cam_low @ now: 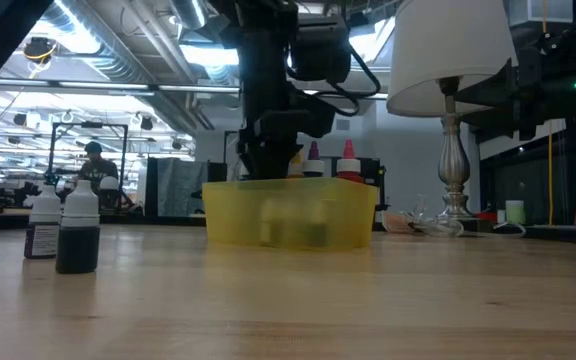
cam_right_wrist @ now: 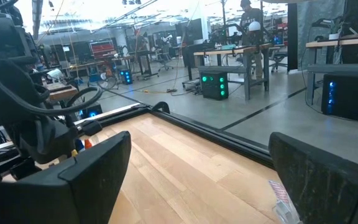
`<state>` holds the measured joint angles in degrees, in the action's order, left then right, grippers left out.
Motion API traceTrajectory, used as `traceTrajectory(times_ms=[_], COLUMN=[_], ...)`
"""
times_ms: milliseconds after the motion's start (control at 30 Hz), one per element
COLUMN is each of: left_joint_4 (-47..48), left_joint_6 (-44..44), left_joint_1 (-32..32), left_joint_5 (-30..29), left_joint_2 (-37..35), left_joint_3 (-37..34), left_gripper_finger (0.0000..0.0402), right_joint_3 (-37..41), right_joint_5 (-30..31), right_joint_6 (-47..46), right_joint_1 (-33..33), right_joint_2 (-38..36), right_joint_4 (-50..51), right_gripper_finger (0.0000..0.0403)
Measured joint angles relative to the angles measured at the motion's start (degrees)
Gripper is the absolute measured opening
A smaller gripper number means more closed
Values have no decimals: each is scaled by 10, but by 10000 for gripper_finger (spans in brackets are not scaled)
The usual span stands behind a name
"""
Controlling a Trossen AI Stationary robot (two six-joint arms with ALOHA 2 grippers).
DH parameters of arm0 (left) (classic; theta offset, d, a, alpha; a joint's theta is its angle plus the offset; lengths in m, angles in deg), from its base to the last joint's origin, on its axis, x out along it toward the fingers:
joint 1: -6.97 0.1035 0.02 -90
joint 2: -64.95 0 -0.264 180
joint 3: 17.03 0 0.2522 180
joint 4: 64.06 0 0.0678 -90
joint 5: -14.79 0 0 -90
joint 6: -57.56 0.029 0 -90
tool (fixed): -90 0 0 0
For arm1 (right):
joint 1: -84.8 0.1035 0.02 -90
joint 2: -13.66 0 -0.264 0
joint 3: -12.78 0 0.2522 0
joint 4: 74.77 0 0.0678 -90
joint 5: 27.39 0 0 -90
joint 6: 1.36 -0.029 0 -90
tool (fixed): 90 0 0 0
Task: Pick & Place food coloring
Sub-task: Put the small blue food coloring bottle into the yellow bin
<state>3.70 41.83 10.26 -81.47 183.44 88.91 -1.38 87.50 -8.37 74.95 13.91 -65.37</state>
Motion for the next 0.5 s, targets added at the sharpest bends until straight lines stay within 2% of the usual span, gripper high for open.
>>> traceTrajectory(times_ms=[267,500], left_joint_4=[11,16], left_joint_6=[-1,-1], left_joint_1=[0,-4], left_joint_5=[-6,-6], left_joint_2=[-4,-49], left_joint_3=[0,1], left_gripper_finger=[162,177], right_joint_3=[0,0], right_joint_5=[0,0], right_joint_6=[0,0], right_joint_1=[0,0], right_joint_2=[0,0], right_joint_4=[0,0], right_gripper_finger=[381,381])
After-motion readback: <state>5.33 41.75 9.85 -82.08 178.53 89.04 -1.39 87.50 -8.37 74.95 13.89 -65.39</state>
